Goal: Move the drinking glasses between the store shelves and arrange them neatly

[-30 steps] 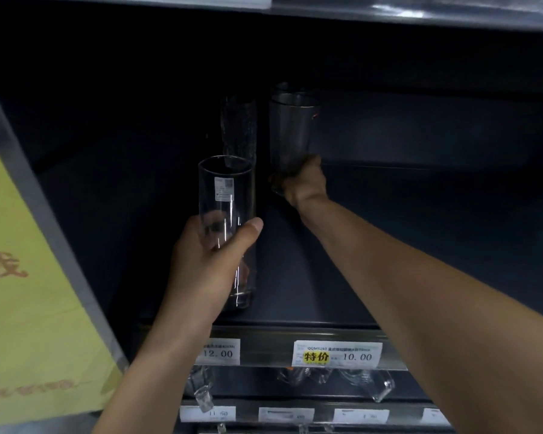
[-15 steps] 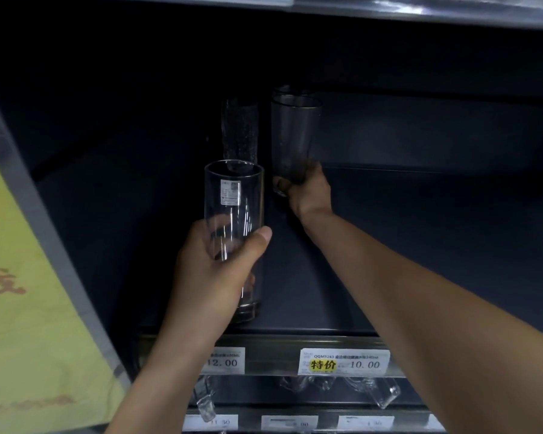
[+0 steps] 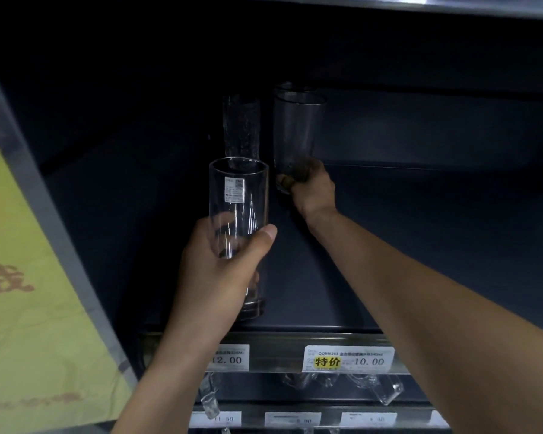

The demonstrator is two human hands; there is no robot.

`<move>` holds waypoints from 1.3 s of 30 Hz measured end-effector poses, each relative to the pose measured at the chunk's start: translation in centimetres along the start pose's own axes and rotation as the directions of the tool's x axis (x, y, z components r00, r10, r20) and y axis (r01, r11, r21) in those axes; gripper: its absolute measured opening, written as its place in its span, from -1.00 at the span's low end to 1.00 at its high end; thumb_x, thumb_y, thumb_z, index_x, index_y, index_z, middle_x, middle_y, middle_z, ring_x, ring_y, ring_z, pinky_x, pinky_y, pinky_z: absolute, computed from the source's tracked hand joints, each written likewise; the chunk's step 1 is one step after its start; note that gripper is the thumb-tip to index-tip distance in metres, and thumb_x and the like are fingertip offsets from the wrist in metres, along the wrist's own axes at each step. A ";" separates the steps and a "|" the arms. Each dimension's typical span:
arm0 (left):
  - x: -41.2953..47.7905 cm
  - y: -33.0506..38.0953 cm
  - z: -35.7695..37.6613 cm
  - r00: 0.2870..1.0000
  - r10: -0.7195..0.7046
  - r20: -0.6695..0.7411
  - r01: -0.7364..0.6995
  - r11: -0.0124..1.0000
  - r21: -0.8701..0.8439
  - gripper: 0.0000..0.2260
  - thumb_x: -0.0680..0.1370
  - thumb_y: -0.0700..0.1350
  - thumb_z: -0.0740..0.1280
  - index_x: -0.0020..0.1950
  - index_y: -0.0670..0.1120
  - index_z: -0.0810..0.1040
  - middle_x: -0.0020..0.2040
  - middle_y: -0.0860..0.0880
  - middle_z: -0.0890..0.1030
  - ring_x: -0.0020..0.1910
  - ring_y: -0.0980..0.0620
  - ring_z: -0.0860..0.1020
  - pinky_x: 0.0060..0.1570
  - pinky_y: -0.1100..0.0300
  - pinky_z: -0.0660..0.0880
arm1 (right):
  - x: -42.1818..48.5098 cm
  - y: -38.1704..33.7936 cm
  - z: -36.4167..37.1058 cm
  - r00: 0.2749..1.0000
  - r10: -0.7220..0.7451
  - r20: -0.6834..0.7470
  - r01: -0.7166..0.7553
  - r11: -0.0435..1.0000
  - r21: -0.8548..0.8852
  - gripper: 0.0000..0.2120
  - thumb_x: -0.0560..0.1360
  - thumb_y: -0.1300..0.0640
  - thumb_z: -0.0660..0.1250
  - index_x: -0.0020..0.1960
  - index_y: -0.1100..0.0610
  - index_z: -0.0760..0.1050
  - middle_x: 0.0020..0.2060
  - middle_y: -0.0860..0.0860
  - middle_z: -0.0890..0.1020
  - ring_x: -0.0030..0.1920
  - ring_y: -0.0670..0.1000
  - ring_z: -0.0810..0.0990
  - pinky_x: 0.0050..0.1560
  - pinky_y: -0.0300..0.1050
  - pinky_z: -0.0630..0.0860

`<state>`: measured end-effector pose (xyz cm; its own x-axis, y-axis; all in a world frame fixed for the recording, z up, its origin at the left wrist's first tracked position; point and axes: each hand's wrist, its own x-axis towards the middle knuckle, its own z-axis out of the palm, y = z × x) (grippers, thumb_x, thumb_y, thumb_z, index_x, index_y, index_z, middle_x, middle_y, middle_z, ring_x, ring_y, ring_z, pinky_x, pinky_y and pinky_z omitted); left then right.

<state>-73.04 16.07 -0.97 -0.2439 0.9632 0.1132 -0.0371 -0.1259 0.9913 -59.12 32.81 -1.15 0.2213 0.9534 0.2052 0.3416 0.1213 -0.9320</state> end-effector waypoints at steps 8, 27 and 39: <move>-0.1 0.1 -0.1 1.000 0.016 0.002 -0.016 1.000 0.017 -0.60 0.42 0.08 0.49 0.20 0.02 0.51 -0.17 0.01 0.64 -0.37 0.02 0.60 -0.33 0.22 0.55 | -0.5 -0.6 -1.0 0.999 0.035 0.039 -0.035 0.999 0.004 -0.31 0.49 0.11 0.48 0.49 0.16 0.21 0.32 0.06 0.53 0.20 -0.05 0.52 -0.06 -0.50 0.41; -0.8 1.1 9.9 0.990 0.101 0.094 -0.105 0.994 0.031 -0.51 0.57 -0.05 0.37 0.38 0.03 0.17 -0.02 0.12 0.57 0.02 0.07 0.58 0.18 0.04 0.55 | -5.3 5.6 -20.9 0.830 -0.035 0.557 0.443 0.648 -0.620 -0.48 0.64 -0.16 0.16 0.54 0.01 0.29 0.55 0.02 0.24 0.55 0.04 0.15 0.47 -0.26 -0.01; 4.8 -1.1 17.8 0.962 0.266 0.053 -0.271 0.955 0.120 -0.39 0.44 -0.17 0.54 0.29 0.02 0.20 0.10 -0.05 0.44 0.08 -0.01 0.53 -0.01 0.31 0.52 | -4.5 6.9 -21.9 0.821 -0.138 0.554 0.491 0.666 -0.561 -0.49 0.59 -0.19 0.21 0.47 0.02 0.38 0.49 0.03 0.34 0.49 0.06 0.27 0.51 0.00 0.18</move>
<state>-56.94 25.10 -0.36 -0.1929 0.9061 0.3765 0.1474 -0.3526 0.9241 -37.75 23.35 -1.94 -0.3716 0.9190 0.1314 0.8489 0.3937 -0.3527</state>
